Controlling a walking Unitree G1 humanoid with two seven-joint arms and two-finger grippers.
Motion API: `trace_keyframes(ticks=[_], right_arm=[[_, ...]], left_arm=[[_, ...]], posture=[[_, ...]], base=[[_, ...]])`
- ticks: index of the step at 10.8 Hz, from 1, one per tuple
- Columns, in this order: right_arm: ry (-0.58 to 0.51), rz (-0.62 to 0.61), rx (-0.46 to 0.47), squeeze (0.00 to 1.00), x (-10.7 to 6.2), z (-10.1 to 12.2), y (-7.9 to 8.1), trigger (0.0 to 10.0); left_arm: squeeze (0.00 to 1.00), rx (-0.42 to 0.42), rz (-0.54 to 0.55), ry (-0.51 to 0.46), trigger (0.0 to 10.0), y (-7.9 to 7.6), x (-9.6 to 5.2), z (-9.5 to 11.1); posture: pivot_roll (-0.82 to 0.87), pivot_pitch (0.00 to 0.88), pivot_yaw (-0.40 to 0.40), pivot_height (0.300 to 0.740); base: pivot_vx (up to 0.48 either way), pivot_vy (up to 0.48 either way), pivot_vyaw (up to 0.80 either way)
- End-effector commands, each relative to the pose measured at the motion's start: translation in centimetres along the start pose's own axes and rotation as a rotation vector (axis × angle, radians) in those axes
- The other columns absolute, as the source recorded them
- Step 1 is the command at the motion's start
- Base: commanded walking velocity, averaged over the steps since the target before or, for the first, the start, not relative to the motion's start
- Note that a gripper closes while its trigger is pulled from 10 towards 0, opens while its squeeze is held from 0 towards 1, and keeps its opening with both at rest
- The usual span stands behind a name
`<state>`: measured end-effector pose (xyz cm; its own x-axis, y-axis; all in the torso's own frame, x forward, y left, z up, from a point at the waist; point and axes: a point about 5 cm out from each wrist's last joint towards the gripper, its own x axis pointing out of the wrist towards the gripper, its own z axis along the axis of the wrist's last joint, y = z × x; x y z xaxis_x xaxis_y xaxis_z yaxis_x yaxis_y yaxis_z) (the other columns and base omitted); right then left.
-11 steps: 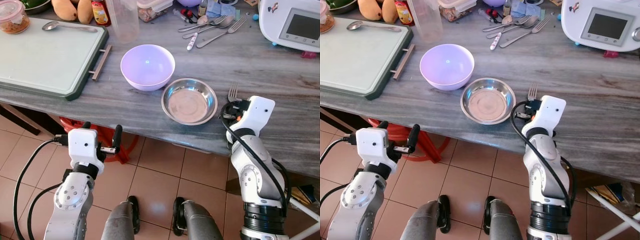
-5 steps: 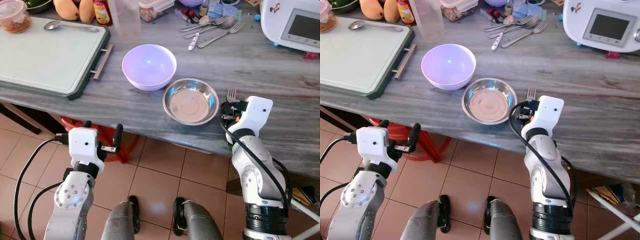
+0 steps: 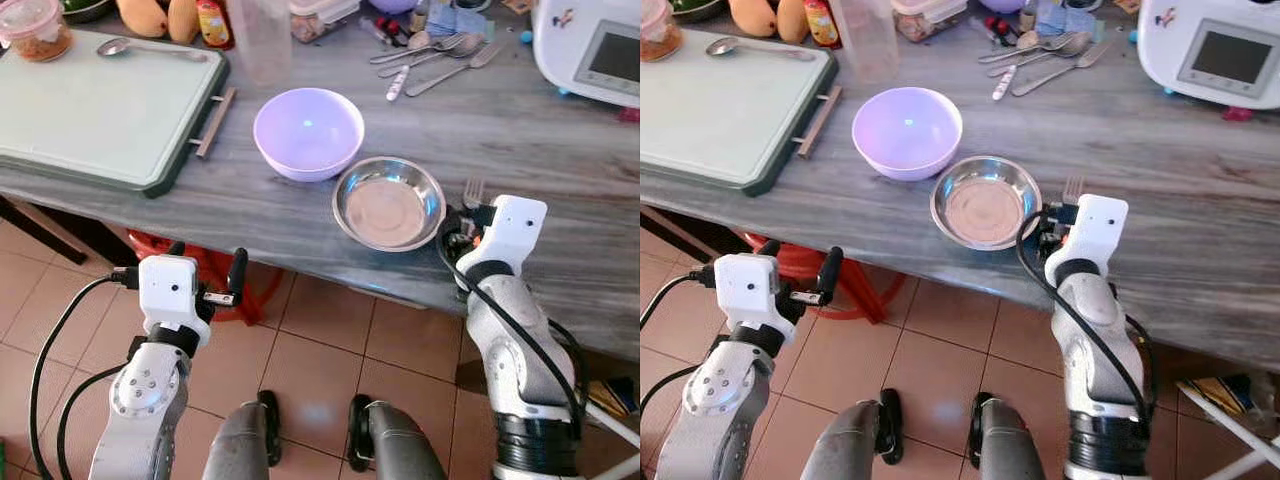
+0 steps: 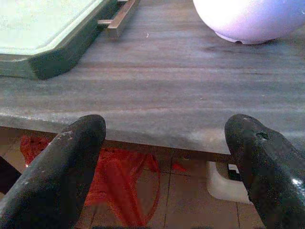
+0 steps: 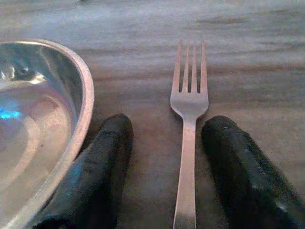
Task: Setting the table
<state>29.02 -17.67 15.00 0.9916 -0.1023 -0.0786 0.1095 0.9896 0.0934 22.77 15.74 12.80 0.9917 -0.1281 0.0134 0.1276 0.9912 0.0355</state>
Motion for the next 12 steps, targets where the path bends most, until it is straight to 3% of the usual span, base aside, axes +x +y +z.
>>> trace_keyframes(ticks=[1, 7, 8, 9, 12], right_arm=[[0.037, -0.03, -0.014, 1.0, -0.4, -0.9, -0.8, 10.0], [-0.039, -0.027, -0.119, 1.0, -1.2, -0.4, -1.4, 10.0], [-0.07, -0.024, -0.128, 0.59, -1.3, 0.1, -1.4, 10.0], [-0.116, -0.025, -0.13, 0.0, -1.4, 0.7, -1.3, 10.0], [-0.145, -0.032, -0.127, 0.0, -1.8, 0.8, -1.4, 10.0]], left_arm=[[0.0, -0.003, -0.014, 0.015, 10.0, -0.1, -0.3, -0.2], [0.0, -0.006, -0.021, 0.01, 10.0, -0.3, 0.0, -0.2], [0.0, -0.007, -0.02, 0.009, 10.0, -0.3, 0.0, -0.2], [0.0, -0.005, -0.02, 0.007, 10.0, -0.3, 0.0, -0.1], [0.0, -0.009, -0.018, 0.001, 10.0, -0.3, 0.0, -0.1]], posture=[[-0.02, 0.275, 0.002, 0.74], [-0.02, 0.266, 0.001, 0.74], [-0.02, 0.266, 0.002, 0.74], [-0.02, 0.267, 0.003, 0.74], [-0.03, 0.251, -0.003, 0.74]], base=[[0.0, 0.0, 0.0], [0.0, 0.0, 0.0], [0.0, 0.0, 0.0], [0.0, 0.0, 0.0], [0.0, 0.0, 0.0]])
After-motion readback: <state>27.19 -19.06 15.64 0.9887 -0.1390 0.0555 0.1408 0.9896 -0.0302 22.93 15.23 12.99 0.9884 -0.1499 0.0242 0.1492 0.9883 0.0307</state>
